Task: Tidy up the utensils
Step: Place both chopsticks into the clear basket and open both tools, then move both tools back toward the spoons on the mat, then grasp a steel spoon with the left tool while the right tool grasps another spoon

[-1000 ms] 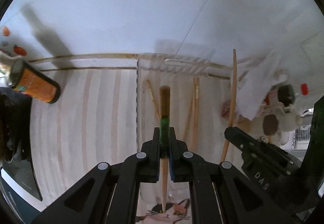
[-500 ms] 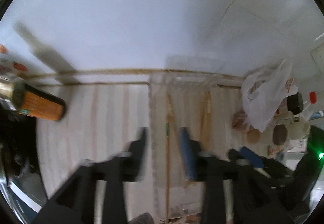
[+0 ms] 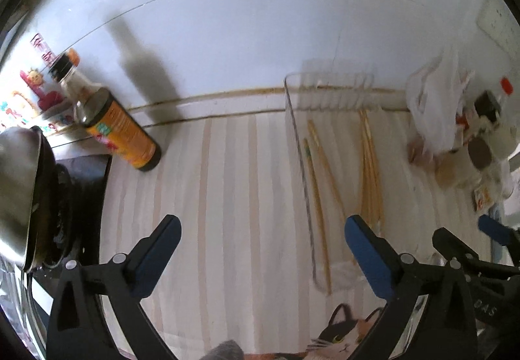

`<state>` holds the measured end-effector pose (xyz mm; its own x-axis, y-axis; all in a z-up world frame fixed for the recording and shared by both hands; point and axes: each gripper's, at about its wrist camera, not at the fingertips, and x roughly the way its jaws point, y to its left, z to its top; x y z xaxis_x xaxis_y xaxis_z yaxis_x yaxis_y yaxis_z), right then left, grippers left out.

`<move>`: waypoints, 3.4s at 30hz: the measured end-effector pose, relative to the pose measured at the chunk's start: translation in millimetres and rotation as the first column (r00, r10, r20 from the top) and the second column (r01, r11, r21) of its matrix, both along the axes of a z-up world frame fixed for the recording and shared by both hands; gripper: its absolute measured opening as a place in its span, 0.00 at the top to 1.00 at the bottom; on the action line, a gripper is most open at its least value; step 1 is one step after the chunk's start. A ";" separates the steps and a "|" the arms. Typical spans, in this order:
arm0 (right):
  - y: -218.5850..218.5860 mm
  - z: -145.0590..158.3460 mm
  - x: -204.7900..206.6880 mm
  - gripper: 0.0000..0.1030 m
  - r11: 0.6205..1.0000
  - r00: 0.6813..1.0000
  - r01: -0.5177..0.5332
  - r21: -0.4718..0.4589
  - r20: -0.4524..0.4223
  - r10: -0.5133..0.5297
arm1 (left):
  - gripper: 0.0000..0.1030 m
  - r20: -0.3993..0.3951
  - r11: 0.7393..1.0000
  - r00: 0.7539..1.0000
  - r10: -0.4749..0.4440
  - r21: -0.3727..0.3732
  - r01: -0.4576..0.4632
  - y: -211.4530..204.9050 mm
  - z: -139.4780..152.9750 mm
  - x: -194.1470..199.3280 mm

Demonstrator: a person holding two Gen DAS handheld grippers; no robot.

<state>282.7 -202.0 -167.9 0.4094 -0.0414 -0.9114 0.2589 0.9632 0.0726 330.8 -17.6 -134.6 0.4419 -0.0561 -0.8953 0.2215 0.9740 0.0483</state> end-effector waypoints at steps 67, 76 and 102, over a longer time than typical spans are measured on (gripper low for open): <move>-202.8 -86.9 -210.3 0.56 0.935 0.958 0.286 0.209 -0.095 -0.271 | 0.96 -0.337 0.993 0.937 -0.090 0.039 0.110 -174.6 -144.6 -191.7; -124.7 -105.5 -145.3 0.56 0.976 0.991 0.024 0.217 -0.131 0.004 | 0.96 -0.335 0.995 0.939 0.080 0.088 -0.053 -91.1 -139.2 -188.6; -36.5 -139.9 -167.4 0.92 0.996 0.953 -0.090 0.024 -0.288 0.093 | 0.95 -0.364 0.999 0.931 0.032 0.018 -0.028 -42.2 -147.8 -155.4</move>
